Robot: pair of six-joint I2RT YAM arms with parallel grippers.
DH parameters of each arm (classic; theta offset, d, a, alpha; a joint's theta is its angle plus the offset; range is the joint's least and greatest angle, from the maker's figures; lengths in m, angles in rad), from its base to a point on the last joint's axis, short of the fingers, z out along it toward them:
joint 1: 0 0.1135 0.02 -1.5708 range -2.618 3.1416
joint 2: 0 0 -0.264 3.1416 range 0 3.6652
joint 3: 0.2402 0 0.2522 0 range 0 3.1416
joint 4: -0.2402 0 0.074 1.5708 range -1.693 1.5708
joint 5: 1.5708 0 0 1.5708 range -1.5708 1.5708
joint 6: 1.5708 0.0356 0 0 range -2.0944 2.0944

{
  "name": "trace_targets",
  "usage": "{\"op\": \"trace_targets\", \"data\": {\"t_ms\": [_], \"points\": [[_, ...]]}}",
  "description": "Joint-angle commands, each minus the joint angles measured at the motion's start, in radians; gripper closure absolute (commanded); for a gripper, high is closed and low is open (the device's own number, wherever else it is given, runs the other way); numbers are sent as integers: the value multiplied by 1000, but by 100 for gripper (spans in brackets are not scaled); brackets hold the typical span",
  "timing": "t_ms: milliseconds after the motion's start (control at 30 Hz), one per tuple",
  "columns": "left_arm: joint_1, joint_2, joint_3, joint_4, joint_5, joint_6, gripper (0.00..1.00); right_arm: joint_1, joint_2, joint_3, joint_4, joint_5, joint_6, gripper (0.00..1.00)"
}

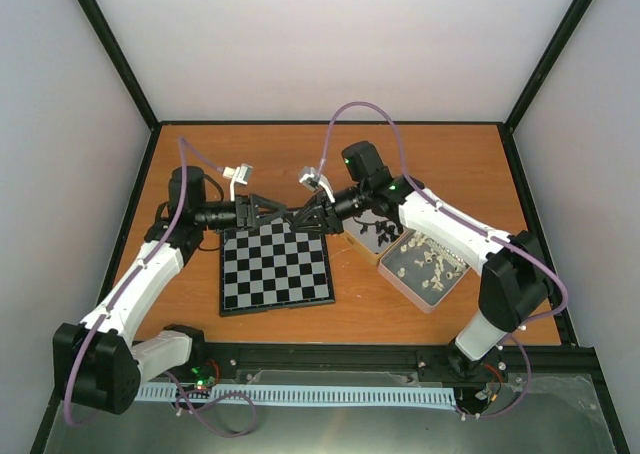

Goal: Set up the chess pieces on the board
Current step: Place the chess piece on the chessboard.

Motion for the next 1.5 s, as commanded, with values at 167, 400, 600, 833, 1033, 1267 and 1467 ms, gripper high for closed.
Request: {"op": "trace_targets", "data": {"t_ms": [167, 400, 600, 833, 1033, 1267, 1467], "points": [[-4, 18, -22, 62, 83, -36, 66, 22, 49, 53, -74, -16, -59, 92], [-4, 15, -1, 20, 109, 2, 67, 23, 93, 89, -66, 30, 10, 93], [-5, 30, 0, -47, 95, 58, 73, 23, 106, 95, -35, 33, 47, 93], [-4, 25, 1, -47, 72, 68, 94, 25, 116, 97, -74, 45, 45, 87], [-4, 18, 29, -135, -69, 149, 96, 18, 81, 33, -49, 71, 69, 44], [-8, 75, 95, -317, -429, 247, 99, -24, -24, -135, 11, 449, 192, 18], [-92, 143, 125, -298, -735, 238, 99, -24, -49, -201, -13, 809, 345, 19]]}}
